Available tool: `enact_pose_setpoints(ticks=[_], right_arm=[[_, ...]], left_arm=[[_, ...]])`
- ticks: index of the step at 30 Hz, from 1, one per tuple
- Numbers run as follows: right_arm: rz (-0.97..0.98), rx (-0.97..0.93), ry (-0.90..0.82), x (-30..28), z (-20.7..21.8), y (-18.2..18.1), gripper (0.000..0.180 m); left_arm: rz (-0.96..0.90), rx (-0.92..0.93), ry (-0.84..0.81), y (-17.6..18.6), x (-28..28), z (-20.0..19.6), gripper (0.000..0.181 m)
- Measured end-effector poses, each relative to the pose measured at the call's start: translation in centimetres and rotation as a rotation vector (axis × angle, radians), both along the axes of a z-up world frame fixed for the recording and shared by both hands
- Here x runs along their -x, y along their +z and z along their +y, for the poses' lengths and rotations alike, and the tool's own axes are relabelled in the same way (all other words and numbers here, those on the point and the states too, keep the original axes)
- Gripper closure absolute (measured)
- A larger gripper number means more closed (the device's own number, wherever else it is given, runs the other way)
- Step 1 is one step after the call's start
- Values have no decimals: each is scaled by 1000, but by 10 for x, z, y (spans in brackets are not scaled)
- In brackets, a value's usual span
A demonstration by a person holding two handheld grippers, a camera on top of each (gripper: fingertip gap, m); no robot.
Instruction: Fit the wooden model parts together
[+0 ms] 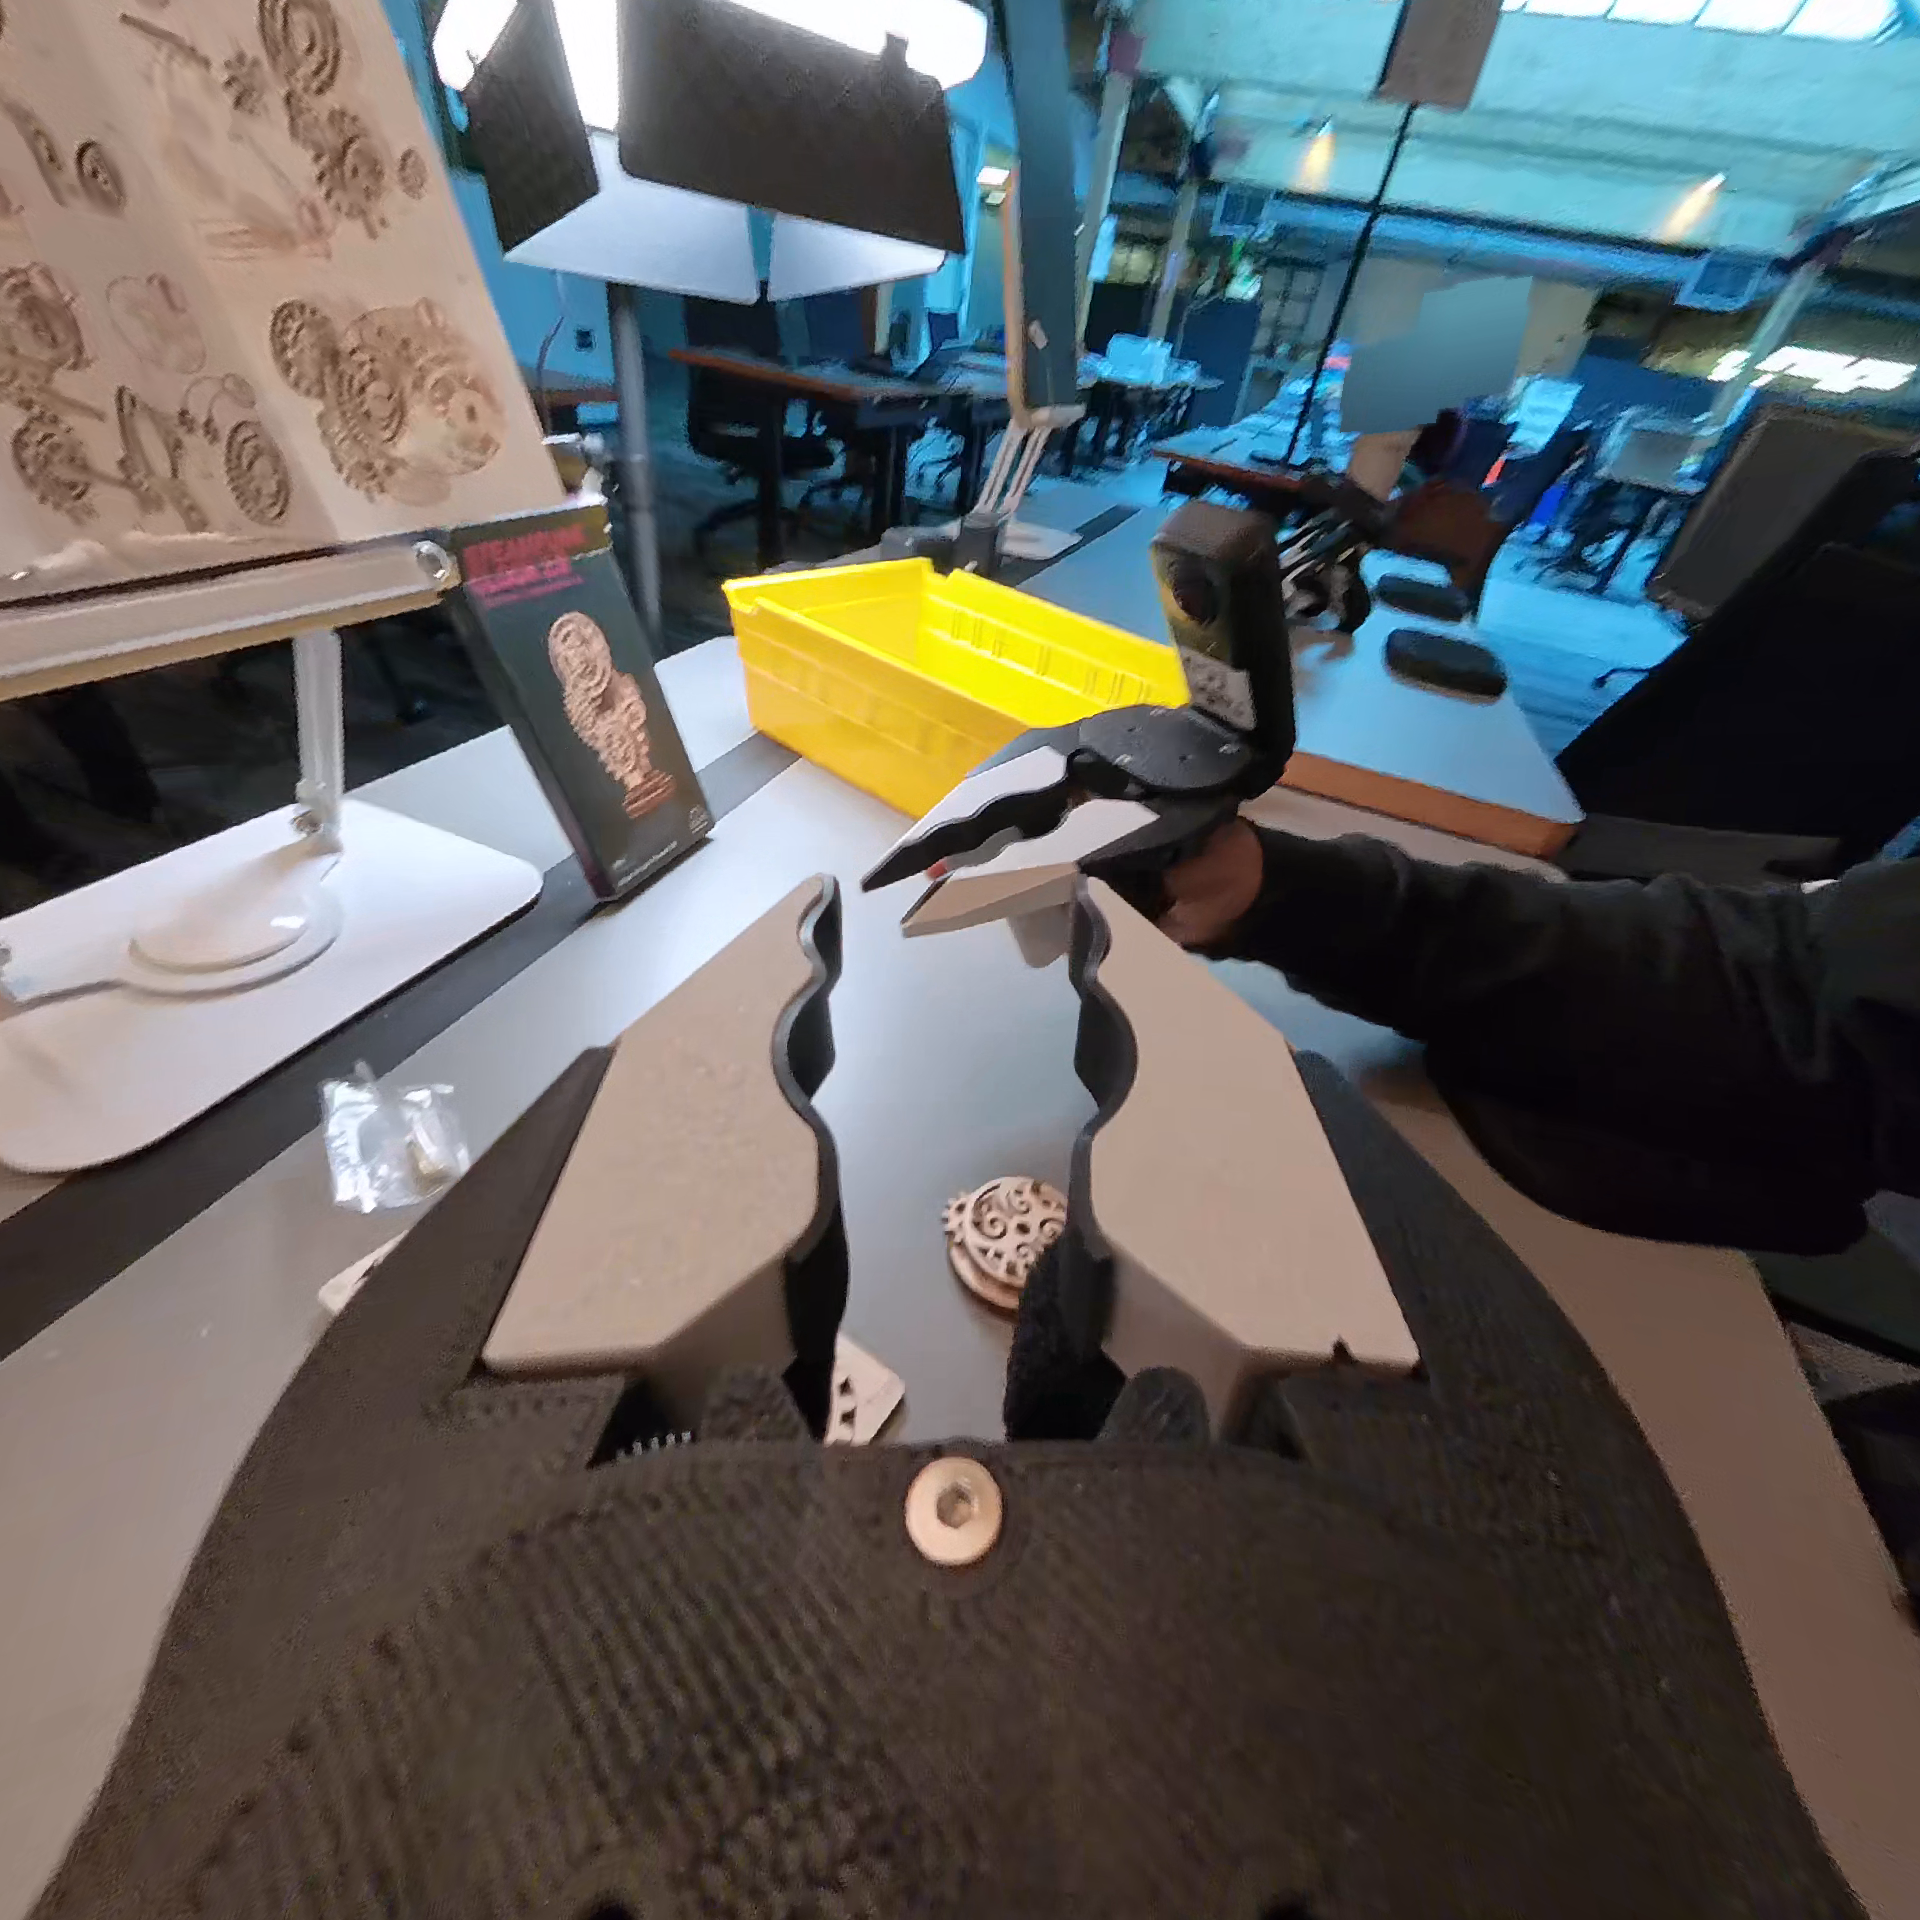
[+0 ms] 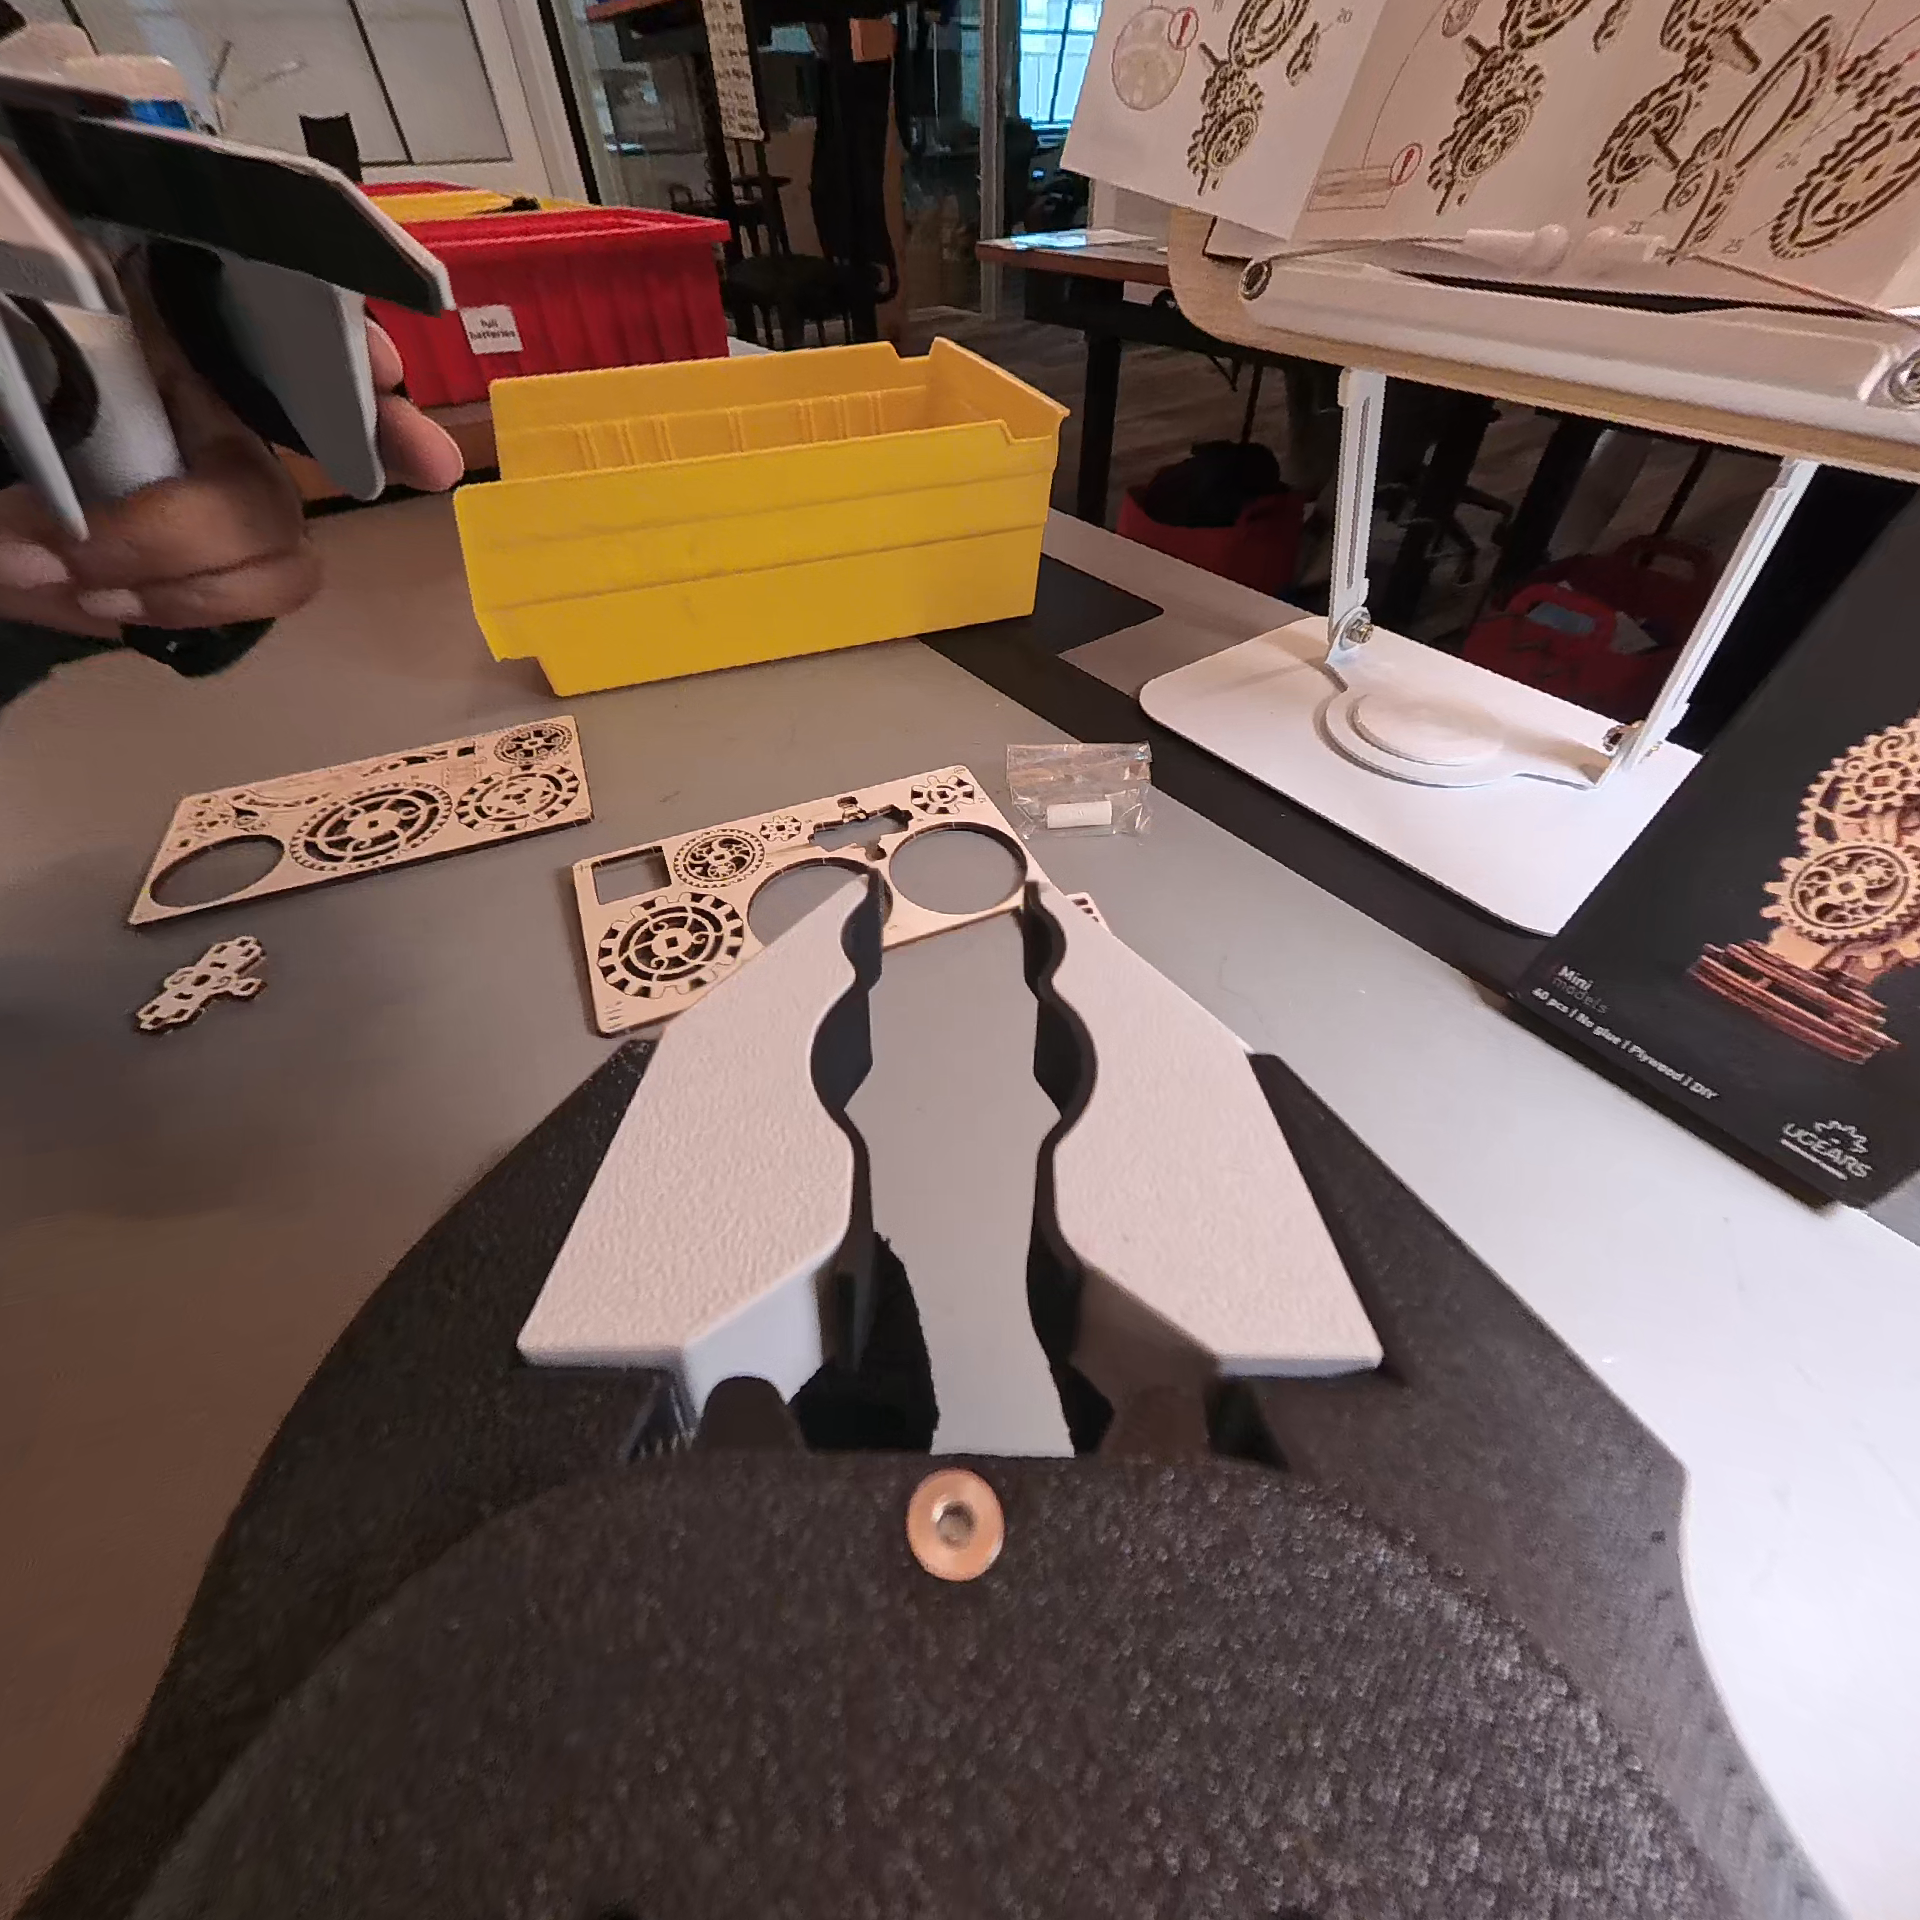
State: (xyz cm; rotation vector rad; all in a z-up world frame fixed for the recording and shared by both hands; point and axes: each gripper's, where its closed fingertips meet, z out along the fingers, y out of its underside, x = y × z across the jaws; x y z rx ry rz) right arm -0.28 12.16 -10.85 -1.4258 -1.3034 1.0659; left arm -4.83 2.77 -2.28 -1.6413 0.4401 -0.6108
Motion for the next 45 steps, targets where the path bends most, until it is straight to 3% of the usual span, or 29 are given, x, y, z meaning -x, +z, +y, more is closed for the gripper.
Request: enact_pose_setpoints(ticks=[4,15,27,32,37,45], right_arm=[[15,42,-9,-1,4,-4,155],[-10,42,27,5,-5,-16,155],[28,71,75,10,-21,-9,153],[59,57,82,9,-23,3,153],[79,85,92,9,-26,7,154],[64,94,113,14,-35,2,155]], left_arm=[[61,47,86,-19,19,8,140],[-44,186,166,-81,43,29,138],[-7,166,161,-68,60,19,125],[87,197,72,-59,59,2,129],[223,429,-157,-83,55,-47,134],[394,876,-354,-158,55,-115,127]])
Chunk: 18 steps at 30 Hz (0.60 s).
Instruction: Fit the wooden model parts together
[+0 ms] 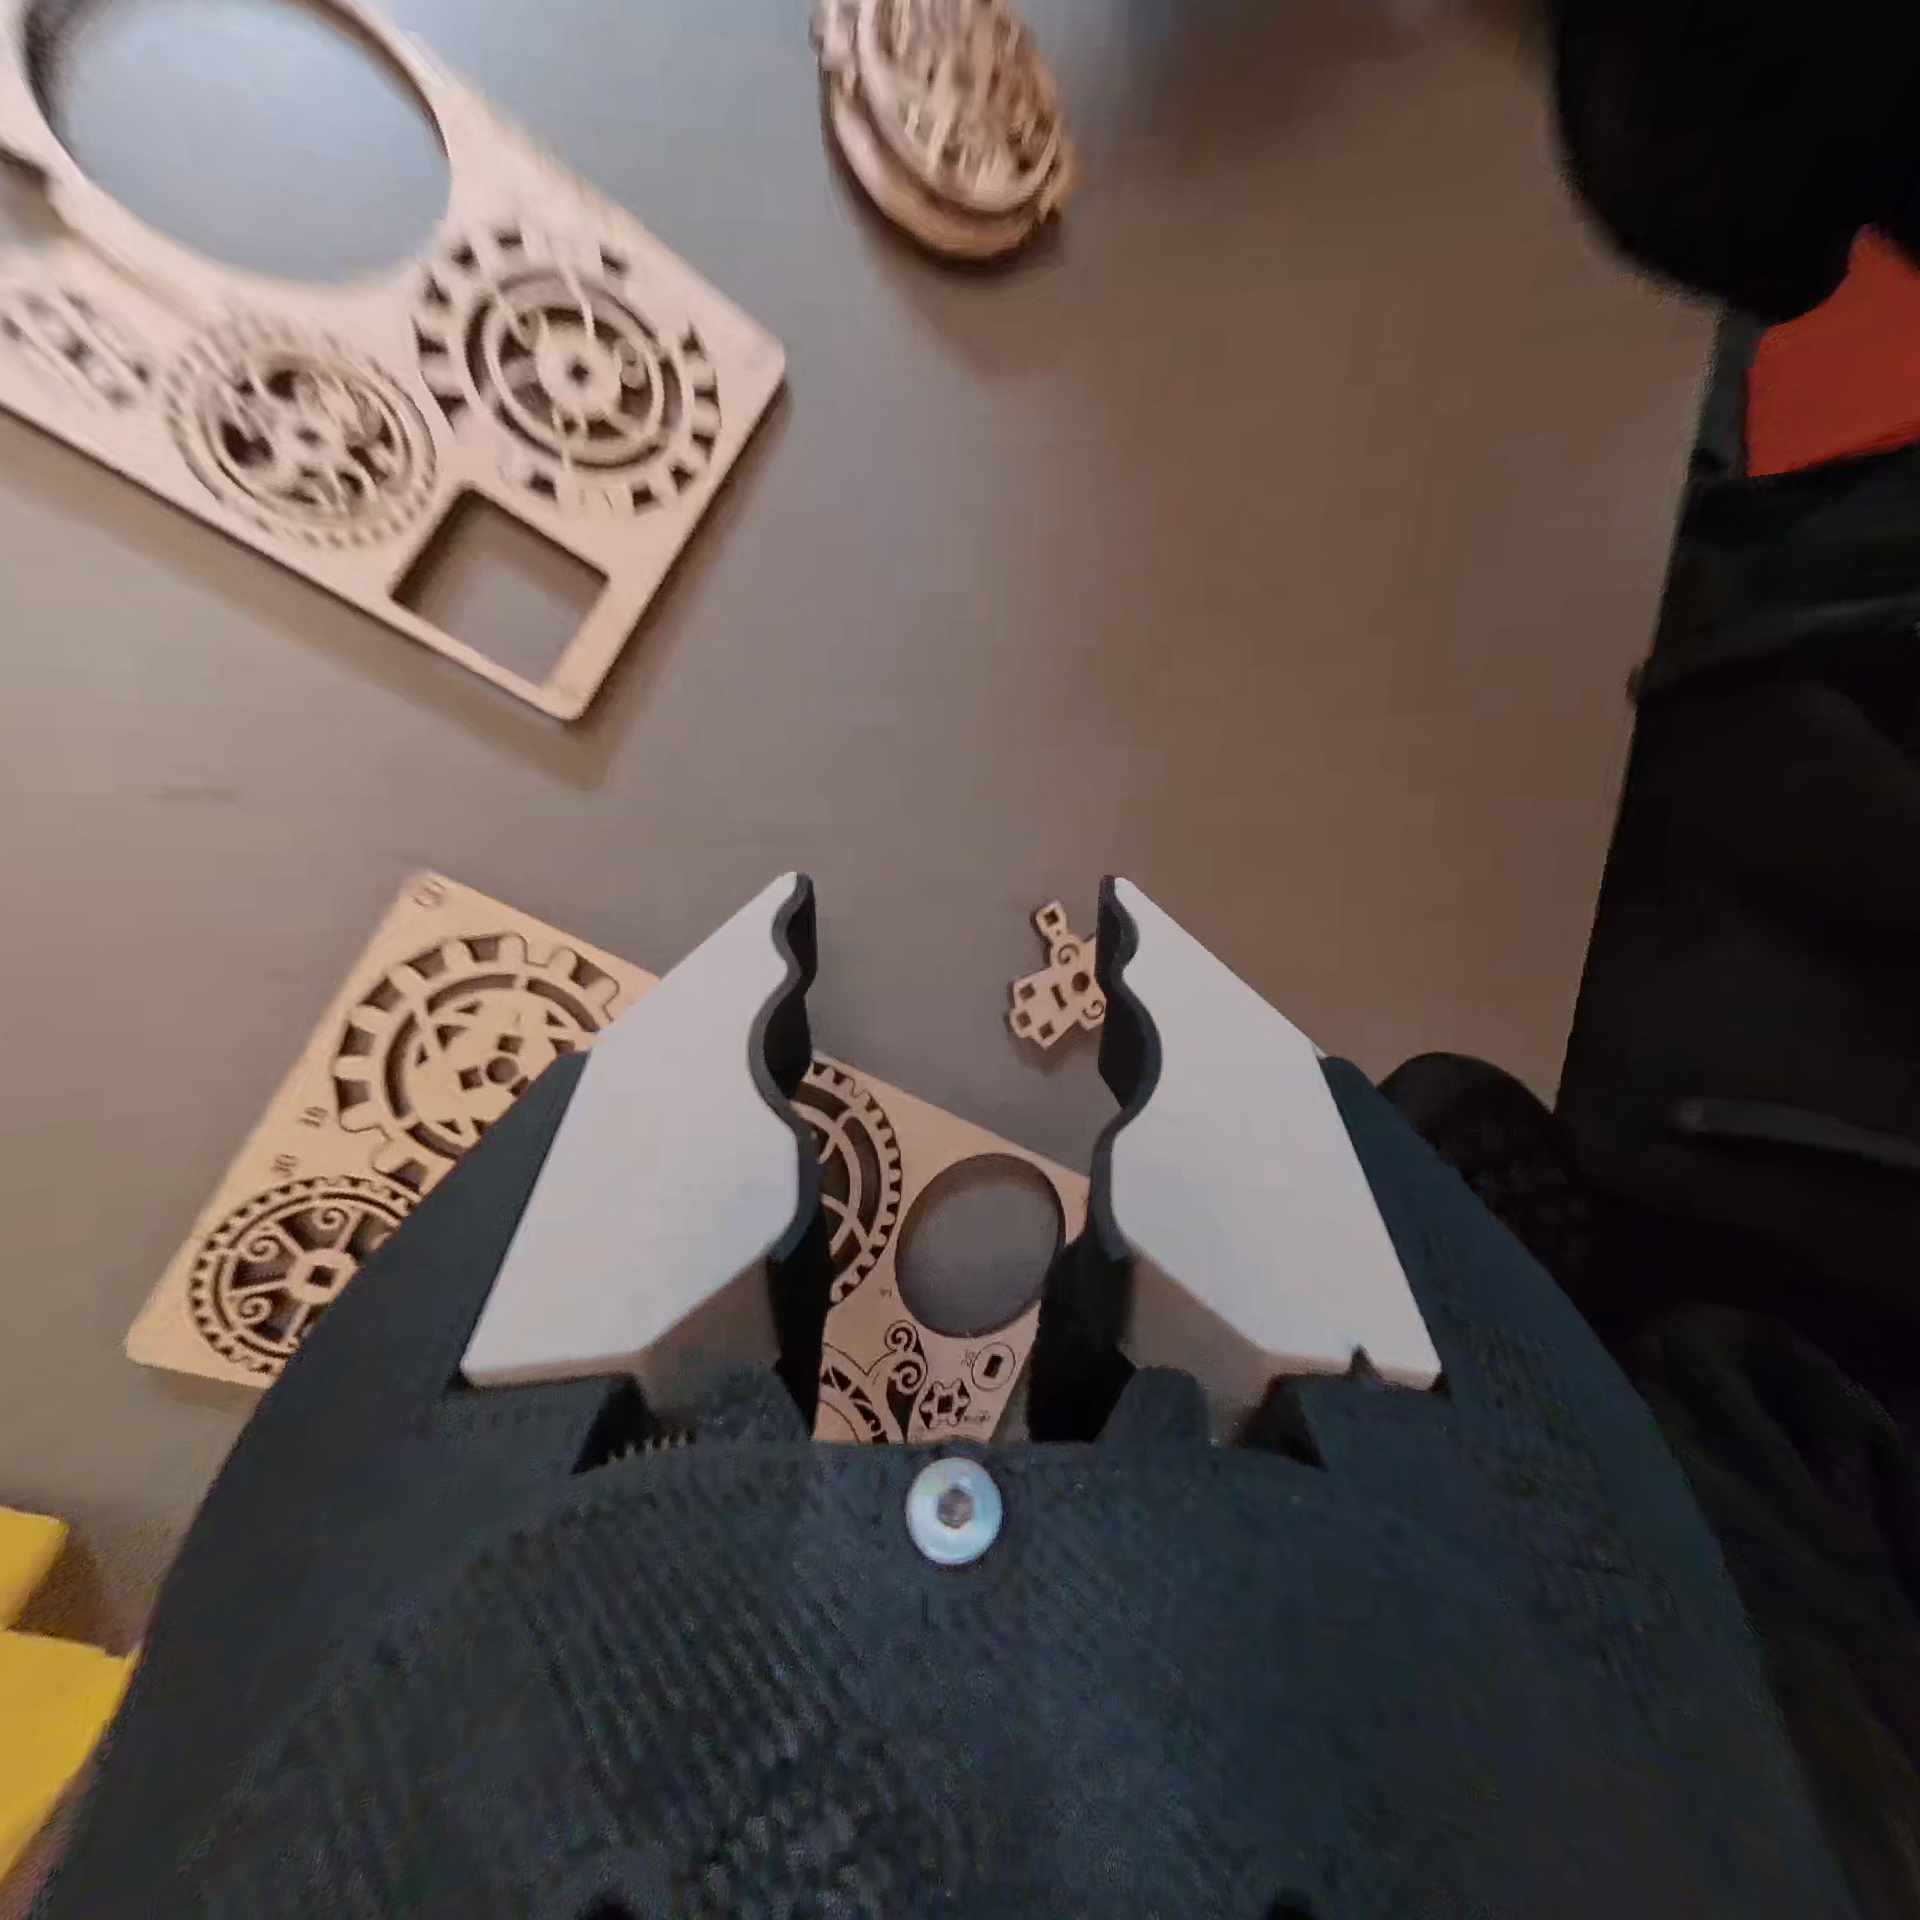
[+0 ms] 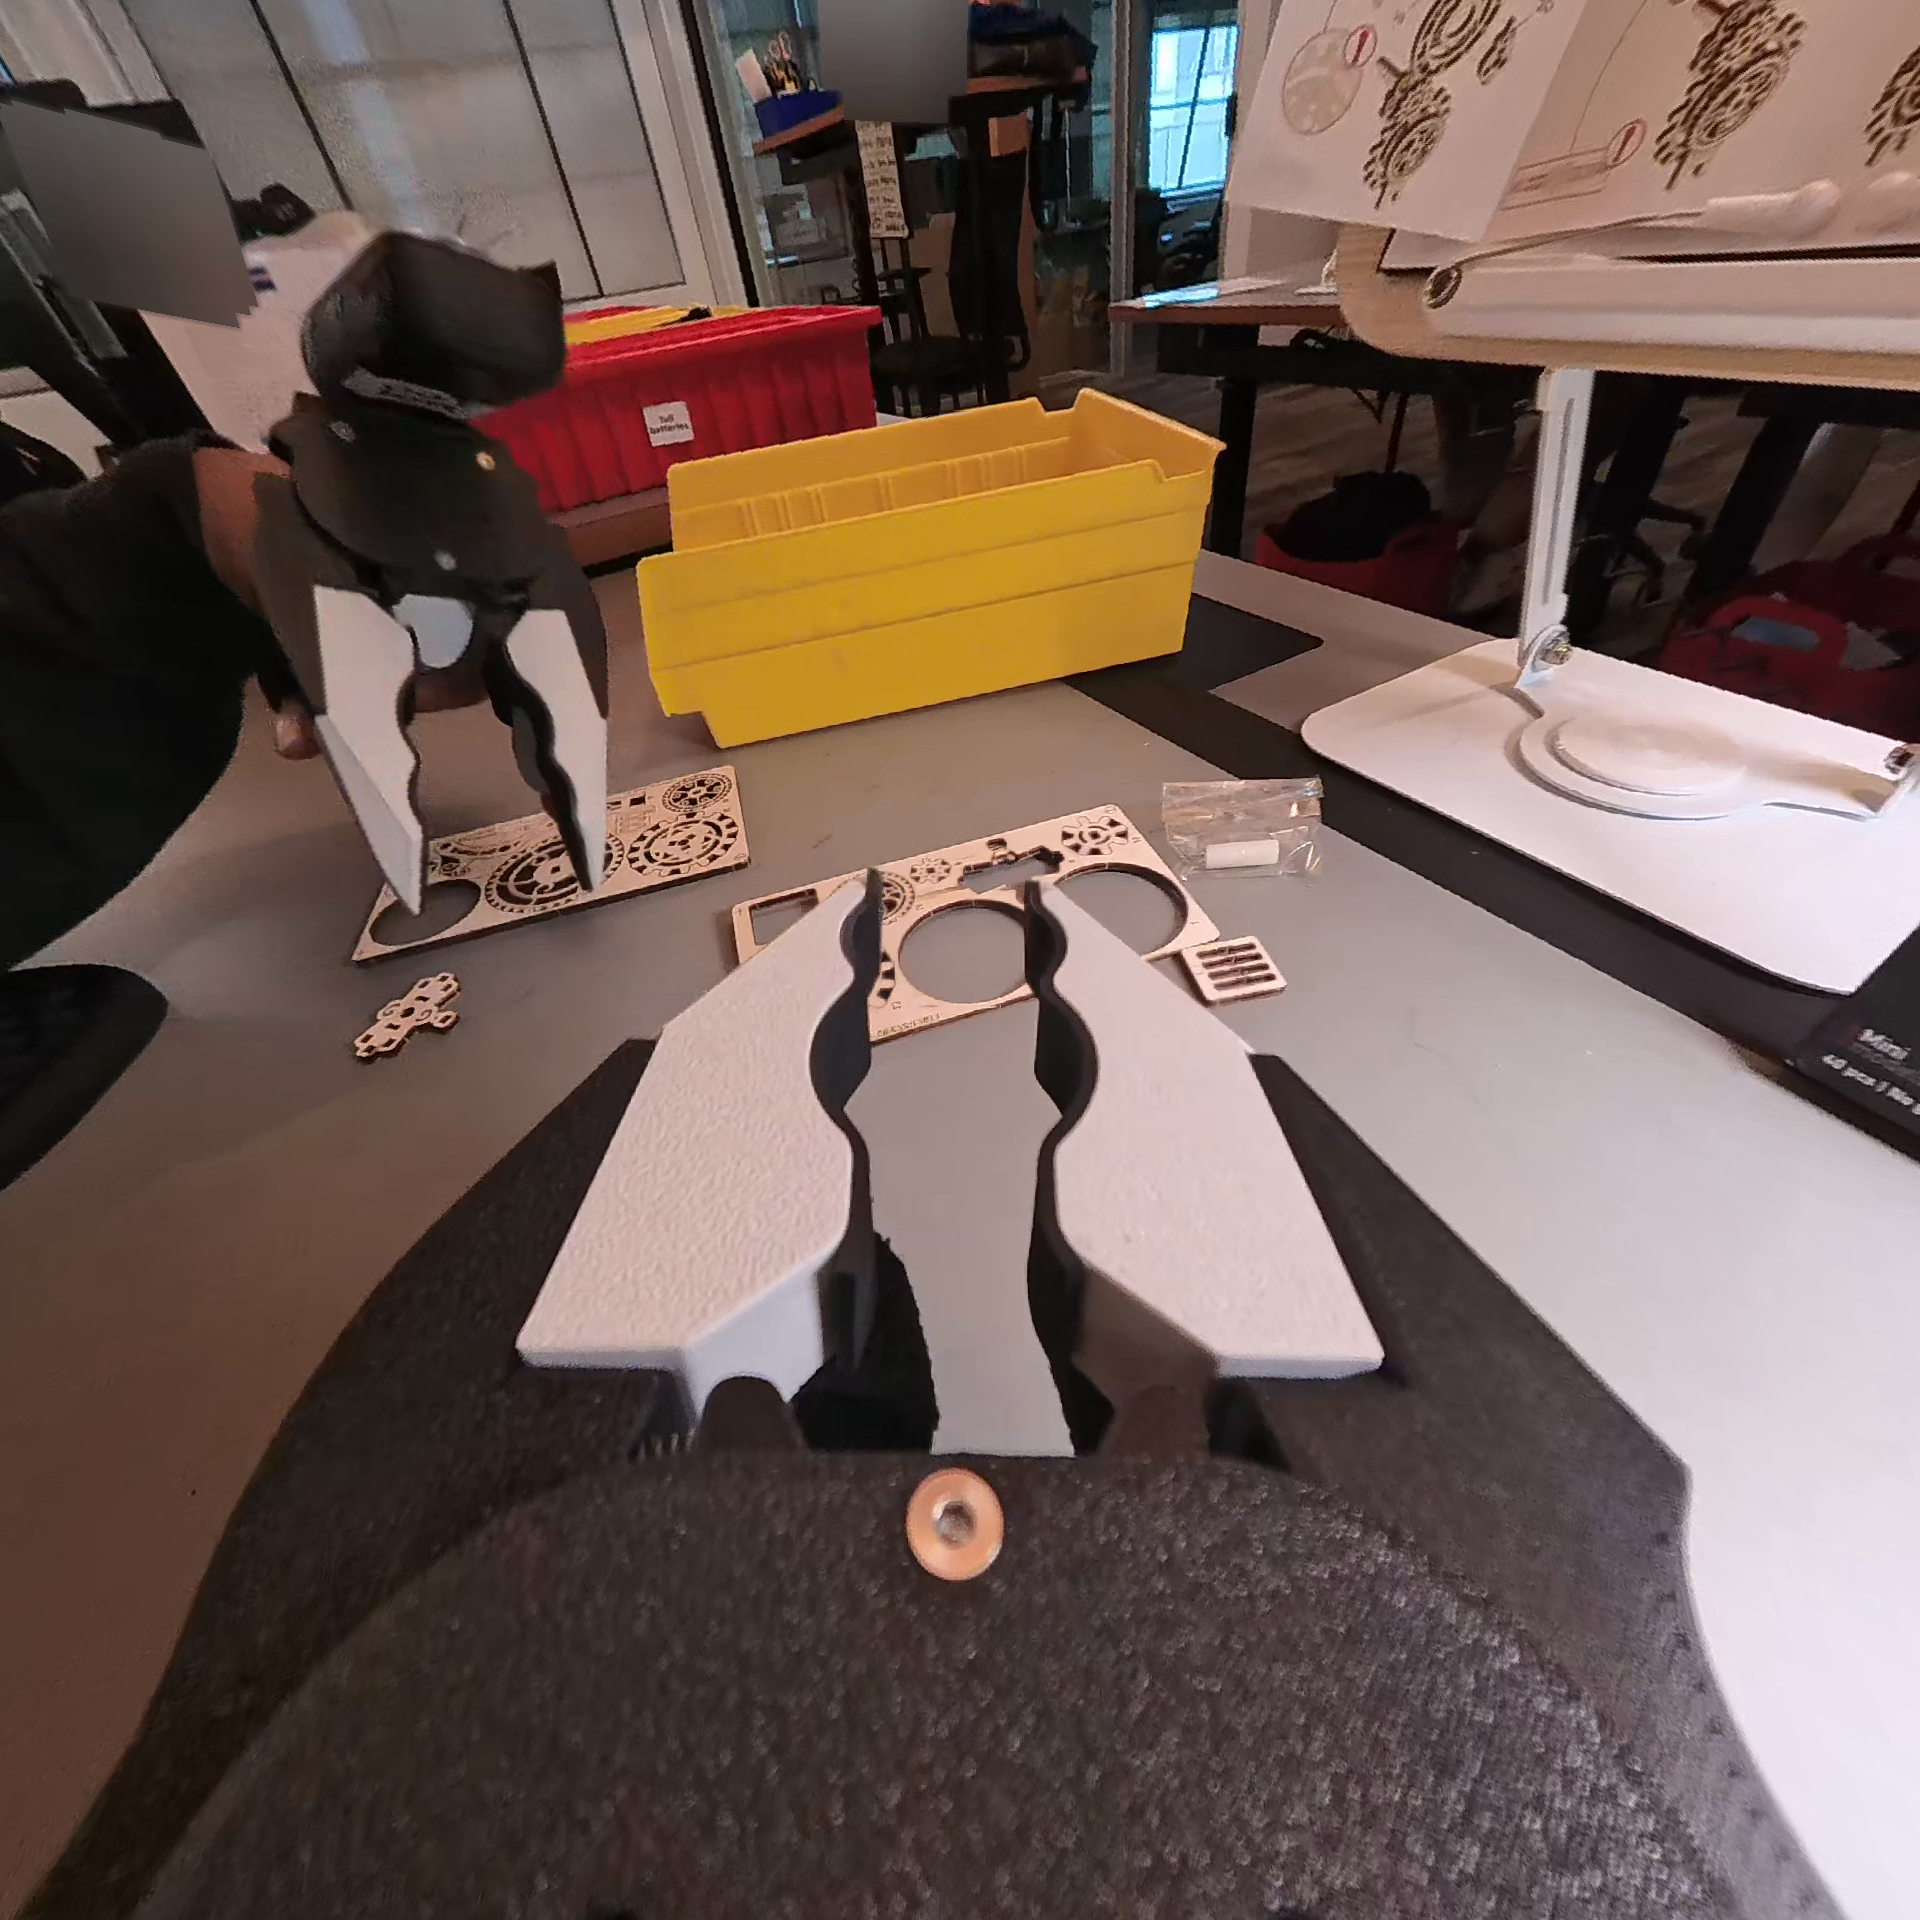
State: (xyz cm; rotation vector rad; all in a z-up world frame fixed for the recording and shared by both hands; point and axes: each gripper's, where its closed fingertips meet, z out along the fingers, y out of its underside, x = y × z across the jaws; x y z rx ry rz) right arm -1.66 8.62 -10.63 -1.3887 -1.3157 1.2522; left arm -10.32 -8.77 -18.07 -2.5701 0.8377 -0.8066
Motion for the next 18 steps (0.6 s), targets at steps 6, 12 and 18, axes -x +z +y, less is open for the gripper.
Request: enact_pose_setpoints(ticks=[6,12,18], right_arm=[[-12,-14,2,1,-2,-3,155],[-8,-10,-8,-1,2,-1,156],[10,-43,-19,-9,3,14,156]], left_arm=[[159,75,-55,-24,-7,-7,124],[298,52,-62,-24,1,-8,118],[391,-184,-178,-14,6,-9,120]])
